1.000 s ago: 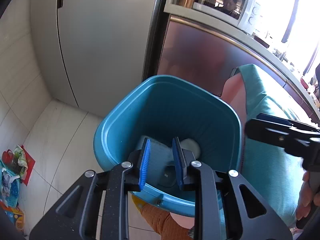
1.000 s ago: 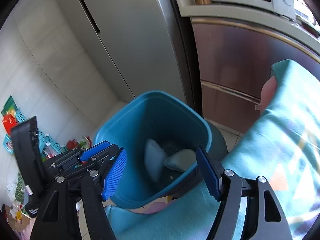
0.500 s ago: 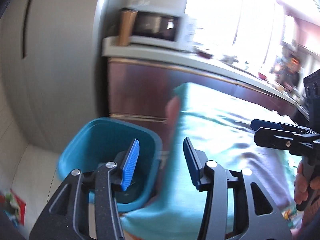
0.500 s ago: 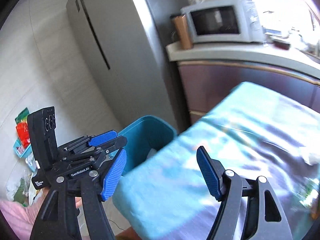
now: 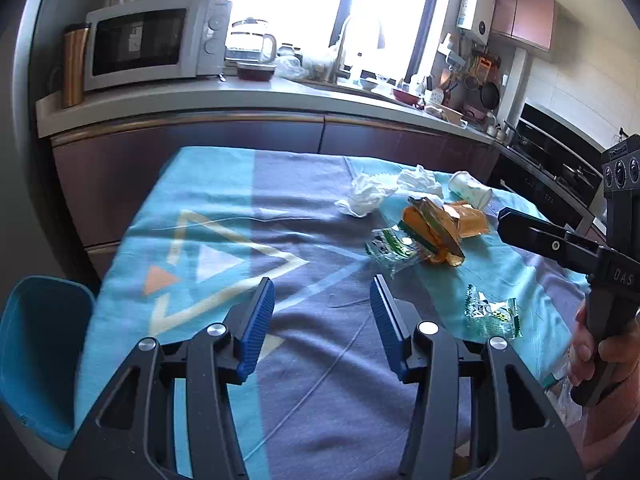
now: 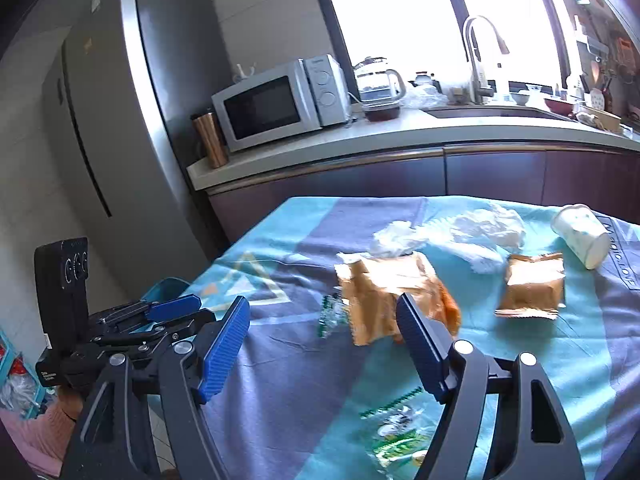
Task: Collect trash
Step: 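Grasp the clear candy wrapper with the left tool while the right tool grasps the gold wrapper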
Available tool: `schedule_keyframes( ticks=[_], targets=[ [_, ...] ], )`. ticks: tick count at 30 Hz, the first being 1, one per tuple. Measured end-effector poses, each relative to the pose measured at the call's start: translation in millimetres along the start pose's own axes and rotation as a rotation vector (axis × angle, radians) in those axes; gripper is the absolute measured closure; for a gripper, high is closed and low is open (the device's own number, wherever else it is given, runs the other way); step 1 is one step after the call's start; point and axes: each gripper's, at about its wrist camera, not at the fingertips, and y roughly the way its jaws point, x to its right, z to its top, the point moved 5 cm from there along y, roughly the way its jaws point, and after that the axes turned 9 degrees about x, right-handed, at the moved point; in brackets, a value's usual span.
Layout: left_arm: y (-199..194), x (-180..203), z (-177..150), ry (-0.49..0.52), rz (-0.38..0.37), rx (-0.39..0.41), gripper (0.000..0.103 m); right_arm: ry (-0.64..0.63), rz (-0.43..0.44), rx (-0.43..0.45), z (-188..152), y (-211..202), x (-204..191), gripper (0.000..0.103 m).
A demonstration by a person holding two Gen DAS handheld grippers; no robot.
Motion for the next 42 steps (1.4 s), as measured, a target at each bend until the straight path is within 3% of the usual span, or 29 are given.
schedule_keyframes(
  ticks=[6, 12, 16, 18, 20, 21, 27, 32, 33, 37, 42],
  targets=[
    [42.4, 19.8, -4.0, -0.002, -0.019, -0.08, 0.054, -0.053, -0.09, -0.041, -13.2, 22.8, 20.8, 0.03],
    [59.1, 25.2, -1.2, -0.002, -0.013, -0.112, 0.052, -0.123, -0.152, -0.072, -24.8, 44.3, 22.4, 0.031],
    [71.4, 25.8, -0.7, -0.025, -0.026, -0.141, 0.052, -0.114, -0.168, -0.083, -25.6, 47.2, 31.8, 0.053],
    [78.4, 27.4, -0.7, -0.028, -0.032, -0.155, 0.052, -0.095, -0.163, -0.083, -25.5, 45.0, 37.8, 0.057],
    [85.1, 29.7, -1.3, -0.034, -0.045, -0.171, 0.052, -0.084, -0.151, -0.076, -23.6, 40.2, 40.9, 0.068],
    [87.9, 30.4, -1.6, -0.039, -0.048, -0.178, 0.052, -0.077, -0.145, -0.072, -22.1, 37.5, 42.7, 0.08],
    [106.2, 36.2, -3.9, -0.082, -0.096, -0.23, 0.052, 0.024, -0.082, -0.043, -12.5, 23.7, 60.1, 0.092],
    [122.7, 42.9, -4.1, -0.113, -0.133, -0.272, 0.053, 0.096, -0.05, -0.029, -8.6, 16.4, 73.4, 0.093],
    [124.9, 43.3, -2.9, -0.124, -0.141, -0.271, 0.055, 0.11, -0.044, -0.028, -8.4, 15.8, 75.5, 0.093],
    [131.0, 41.7, -2.1, -0.174, -0.159, -0.287, 0.08, 0.132, -0.035, -0.017, -7.5, 11.1, 78.3, 0.094],
    [128.7, 41.6, -2.5, -0.191, -0.145, -0.263, 0.086, 0.134, -0.027, 0.011, -1.4, 3.2, 77.5, 0.094]
  ],
)
